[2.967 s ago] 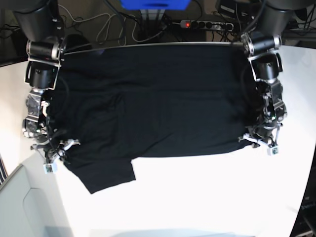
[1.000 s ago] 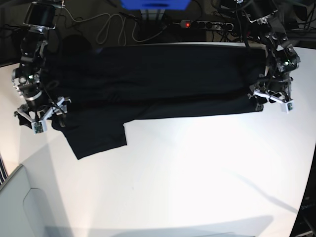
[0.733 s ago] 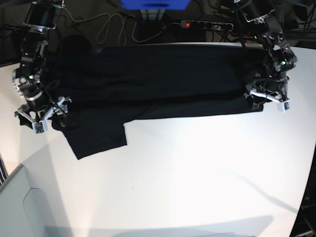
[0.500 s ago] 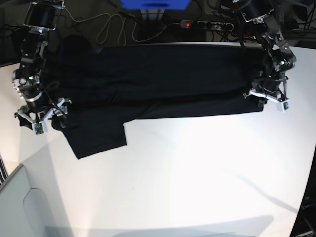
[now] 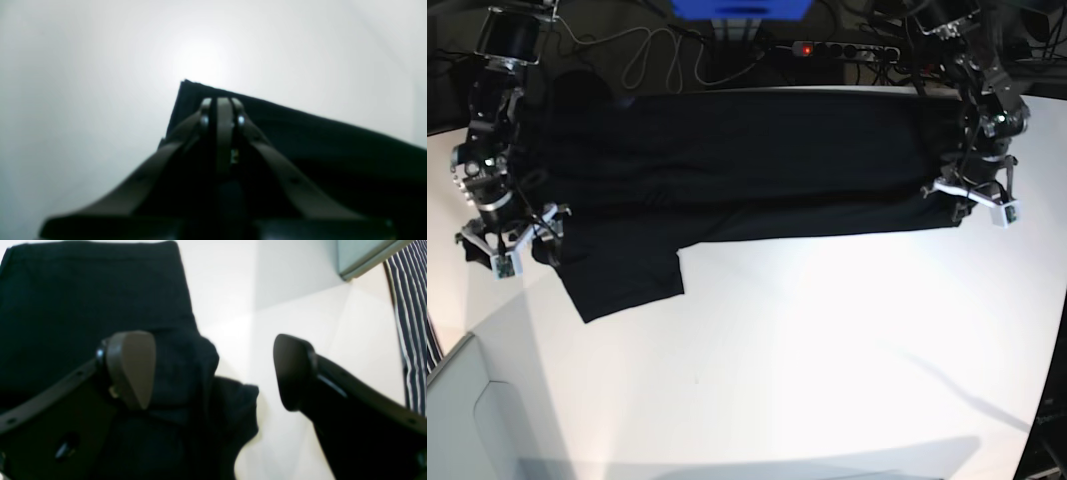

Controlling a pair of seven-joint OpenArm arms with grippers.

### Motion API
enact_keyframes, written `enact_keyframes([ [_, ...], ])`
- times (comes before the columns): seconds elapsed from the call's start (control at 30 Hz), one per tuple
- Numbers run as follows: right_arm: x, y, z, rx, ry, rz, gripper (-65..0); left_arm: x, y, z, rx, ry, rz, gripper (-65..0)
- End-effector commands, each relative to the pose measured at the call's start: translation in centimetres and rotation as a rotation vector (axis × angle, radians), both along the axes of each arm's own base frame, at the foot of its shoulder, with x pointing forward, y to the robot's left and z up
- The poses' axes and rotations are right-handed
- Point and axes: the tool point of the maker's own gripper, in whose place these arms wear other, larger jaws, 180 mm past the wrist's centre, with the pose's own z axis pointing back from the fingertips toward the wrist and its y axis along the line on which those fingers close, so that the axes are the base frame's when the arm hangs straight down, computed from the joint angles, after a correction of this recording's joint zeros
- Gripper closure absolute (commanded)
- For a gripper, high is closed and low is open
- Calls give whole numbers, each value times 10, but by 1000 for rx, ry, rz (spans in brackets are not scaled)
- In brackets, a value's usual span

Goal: Fold the T-shirt properly
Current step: 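Regrasp the folded edge with the right gripper near the sleeve, then tuck the hanging sleeve under with the right gripper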

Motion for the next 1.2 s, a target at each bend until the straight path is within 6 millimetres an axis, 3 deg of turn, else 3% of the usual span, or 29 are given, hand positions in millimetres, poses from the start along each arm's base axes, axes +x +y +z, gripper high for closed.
enact_keyframes([
  [0.0,11,-4,20,-7,-68,1,-546,4,3,13,23,-39,-4,0],
  [0.1,23,-1,26,-1,-80,6,-547,4,2,13,20,-42,-3,0],
  [0.17,34,7,19,6,-37,21,-547,0,11,13,25,-39,22,0],
  [0.4,63,15,-34,61,181,15,-542,-4,17,13,28,-33,37,0],
  [0.63,67,18,-58,102,264,37,-490,-5,17,13,29,-32,39,0],
  [0.8,62,18,-67,107,294,43,-372,-4,17,14,30,-36,39,0],
  [1.03,60,18,-68,101,303,45,0,-3,17,14,30,-39,39,0],
  [1.17,61,17,-54,84,259,50,-1,-3,17,15,30,-41,39,0],
])
